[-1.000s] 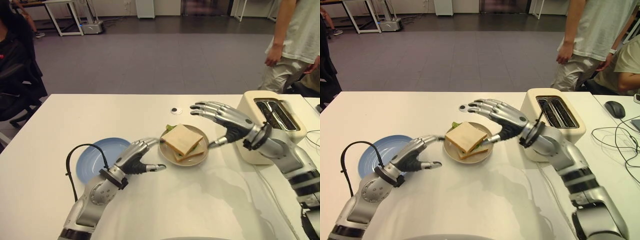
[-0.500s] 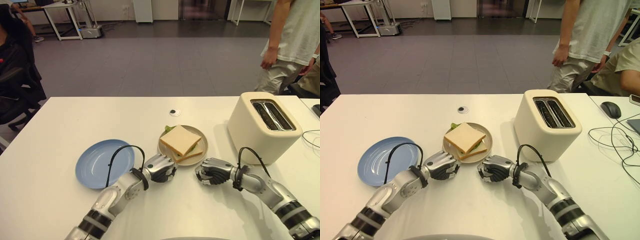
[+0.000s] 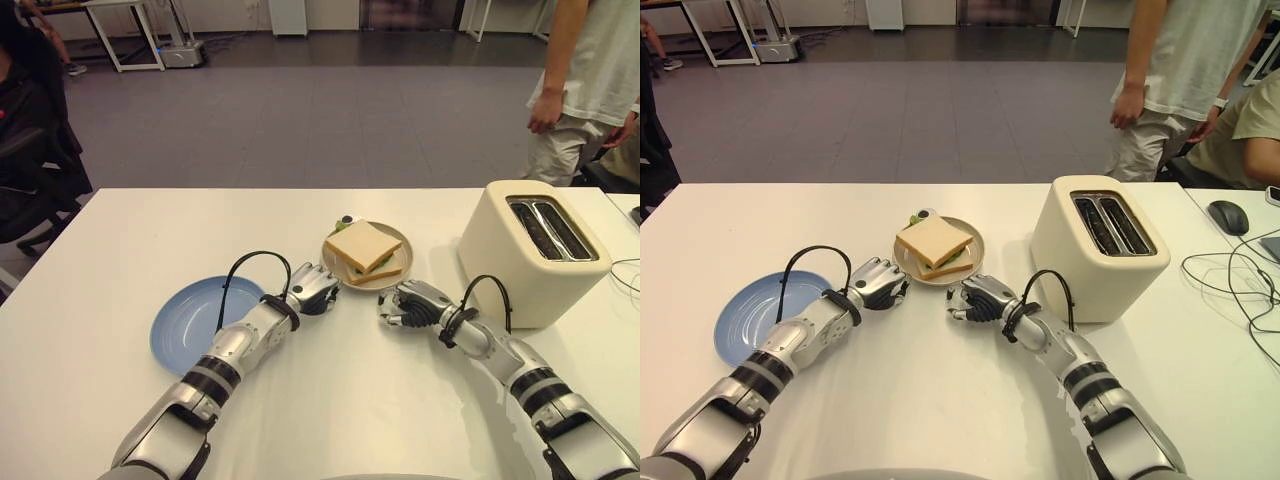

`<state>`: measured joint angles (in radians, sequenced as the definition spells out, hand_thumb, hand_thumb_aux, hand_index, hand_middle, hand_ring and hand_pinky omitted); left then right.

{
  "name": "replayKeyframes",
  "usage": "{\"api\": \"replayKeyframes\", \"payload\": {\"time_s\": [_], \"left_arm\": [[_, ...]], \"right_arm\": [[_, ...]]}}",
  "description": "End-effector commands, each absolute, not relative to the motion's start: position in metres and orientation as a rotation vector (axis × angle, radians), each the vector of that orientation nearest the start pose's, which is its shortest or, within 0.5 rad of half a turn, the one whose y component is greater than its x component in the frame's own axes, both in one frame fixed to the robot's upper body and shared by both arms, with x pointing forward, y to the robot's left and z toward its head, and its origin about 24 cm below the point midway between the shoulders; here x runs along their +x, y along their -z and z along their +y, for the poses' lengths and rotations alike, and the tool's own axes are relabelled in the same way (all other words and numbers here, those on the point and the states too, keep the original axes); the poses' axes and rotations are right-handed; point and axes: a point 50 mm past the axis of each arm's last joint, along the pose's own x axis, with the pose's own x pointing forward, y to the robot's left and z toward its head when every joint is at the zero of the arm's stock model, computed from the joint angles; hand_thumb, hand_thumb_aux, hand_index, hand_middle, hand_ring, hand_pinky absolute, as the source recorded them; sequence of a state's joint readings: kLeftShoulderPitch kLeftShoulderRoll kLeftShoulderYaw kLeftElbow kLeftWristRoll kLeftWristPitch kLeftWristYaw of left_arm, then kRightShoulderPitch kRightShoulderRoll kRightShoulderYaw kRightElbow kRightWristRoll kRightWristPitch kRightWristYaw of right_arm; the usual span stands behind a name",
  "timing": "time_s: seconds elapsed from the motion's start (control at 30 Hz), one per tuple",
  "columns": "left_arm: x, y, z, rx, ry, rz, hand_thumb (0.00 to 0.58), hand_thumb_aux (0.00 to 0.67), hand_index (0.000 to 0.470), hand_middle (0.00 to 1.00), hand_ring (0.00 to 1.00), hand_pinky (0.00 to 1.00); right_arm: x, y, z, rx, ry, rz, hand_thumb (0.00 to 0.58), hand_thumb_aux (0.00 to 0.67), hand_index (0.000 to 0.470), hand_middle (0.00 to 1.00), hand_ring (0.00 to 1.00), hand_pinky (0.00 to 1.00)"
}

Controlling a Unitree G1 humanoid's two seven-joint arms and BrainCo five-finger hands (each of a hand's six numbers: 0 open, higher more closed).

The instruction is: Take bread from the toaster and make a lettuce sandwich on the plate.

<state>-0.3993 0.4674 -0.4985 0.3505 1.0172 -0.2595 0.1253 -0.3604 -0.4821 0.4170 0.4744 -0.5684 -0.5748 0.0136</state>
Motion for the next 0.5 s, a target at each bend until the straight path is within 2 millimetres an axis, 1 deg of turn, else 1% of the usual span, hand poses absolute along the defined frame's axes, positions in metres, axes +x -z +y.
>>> {"api": "replayKeyframes", "payload": {"time_s": [0.03,0.07,0.1,0.17,0.23,0.3,0.37,0.43,0.5], "left_arm": [[0.269,-0.085,0.132,1.310,0.424,-0.528,0.000,0.000,0.000,0.00,0.00,0.00],[0.254,-0.094,0.135,1.209,0.397,-0.545,0.000,0.000,0.000,0.00,0.00,0.00],[0.240,-0.101,0.139,1.104,0.378,-0.554,0.000,0.000,0.000,0.00,0.00,0.00],[0.218,-0.104,0.144,0.921,0.353,-0.547,0.000,0.000,0.000,0.00,0.00,0.00],[0.207,-0.099,0.149,0.708,0.333,-0.528,0.000,0.000,0.000,0.00,0.00,0.00],[0.203,-0.093,0.150,0.490,0.330,-0.518,0.000,0.000,0.000,0.00,0.00,0.00],[0.204,-0.088,0.150,0.330,0.337,-0.503,0.000,0.000,0.000,0.00,0.00,0.00],[0.206,-0.085,0.154,0.223,0.326,-0.488,0.000,0.000,0.000,0.00,0.00,0.00],[0.207,-0.083,0.159,0.168,0.320,-0.480,0.000,0.000,0.000,0.00,0.00,0.00]], "right_arm": [[0.271,-0.089,-0.147,-0.966,-0.610,-0.593,0.000,0.000,0.000,0.45,0.45,0.45],[0.263,-0.101,-0.145,-0.884,-0.613,-0.657,0.000,0.000,0.000,0.05,0.05,0.05],[0.255,-0.108,-0.143,-0.789,-0.628,-0.703,0.000,0.000,0.000,0.00,0.00,0.00],[0.248,-0.112,-0.138,-0.654,-0.645,-0.747,0.000,0.000,0.000,0.00,0.00,0.00],[0.246,-0.109,-0.131,-0.503,-0.651,-0.719,0.000,0.000,0.000,0.00,0.00,0.00],[0.247,-0.100,-0.125,-0.340,-0.655,-0.649,0.000,0.000,0.000,0.00,0.00,0.00],[0.252,-0.089,-0.125,-0.197,-0.642,-0.552,0.000,0.000,0.000,0.00,0.00,0.00],[0.258,-0.080,-0.129,-0.076,-0.632,-0.466,0.000,0.000,0.000,0.00,0.00,0.00],[0.265,-0.075,-0.137,-0.009,-0.612,-0.417,0.000,0.000,0.000,0.00,0.00,0.00]]}}
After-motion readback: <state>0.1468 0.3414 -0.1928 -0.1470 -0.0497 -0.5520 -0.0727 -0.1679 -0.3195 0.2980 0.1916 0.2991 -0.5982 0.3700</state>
